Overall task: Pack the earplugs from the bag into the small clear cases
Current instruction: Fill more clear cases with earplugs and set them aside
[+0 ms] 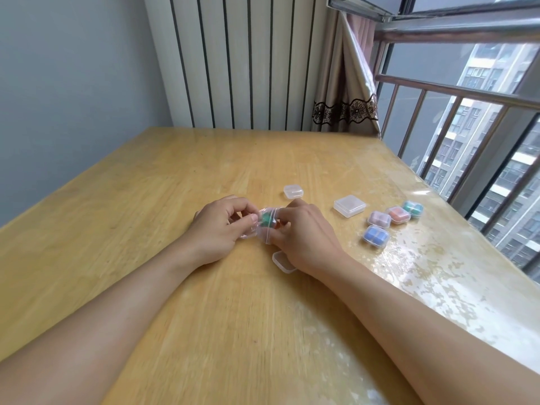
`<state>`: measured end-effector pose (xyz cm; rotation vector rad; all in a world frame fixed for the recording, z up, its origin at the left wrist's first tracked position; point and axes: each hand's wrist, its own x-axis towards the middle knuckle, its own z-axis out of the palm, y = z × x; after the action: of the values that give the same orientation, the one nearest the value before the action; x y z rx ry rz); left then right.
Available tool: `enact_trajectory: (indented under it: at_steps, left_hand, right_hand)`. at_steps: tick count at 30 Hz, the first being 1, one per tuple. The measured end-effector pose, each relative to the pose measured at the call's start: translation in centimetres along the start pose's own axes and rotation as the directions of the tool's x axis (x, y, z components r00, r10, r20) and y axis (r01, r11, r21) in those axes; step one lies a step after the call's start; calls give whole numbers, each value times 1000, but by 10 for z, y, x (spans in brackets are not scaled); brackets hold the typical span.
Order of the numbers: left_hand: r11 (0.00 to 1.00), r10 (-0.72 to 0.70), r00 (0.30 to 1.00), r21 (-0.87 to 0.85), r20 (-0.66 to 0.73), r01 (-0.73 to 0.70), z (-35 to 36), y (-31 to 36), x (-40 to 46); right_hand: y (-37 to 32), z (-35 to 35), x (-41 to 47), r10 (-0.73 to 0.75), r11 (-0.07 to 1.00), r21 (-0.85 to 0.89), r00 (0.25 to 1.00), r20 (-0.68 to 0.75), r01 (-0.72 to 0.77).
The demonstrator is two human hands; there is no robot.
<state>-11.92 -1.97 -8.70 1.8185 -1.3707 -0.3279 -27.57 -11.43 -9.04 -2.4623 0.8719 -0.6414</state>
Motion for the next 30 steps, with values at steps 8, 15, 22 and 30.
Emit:
enact_trajectory:
  at_steps: [8, 15, 22, 30]
  left_hand:
    - [999, -19, 1000, -50, -4, 19, -1, 1, -2]
    - [999, -7, 998, 32, 67, 5, -1, -1, -1]
    - [1000, -21, 988, 13, 156, 20, -5, -2, -1]
    - [998, -35, 980, -45, 197, 44, -5, -3, 1]
  right_hand:
    - [6, -2, 3, 39, 978, 205, 999, -38, -30]
    - [0, -2, 0, 58, 988, 149, 996, -61, -48]
    - [-1, -4, -1, 54, 992, 116, 998, -42, -48]
    - [1, -4, 1, 62, 988, 143, 998, -27, -57]
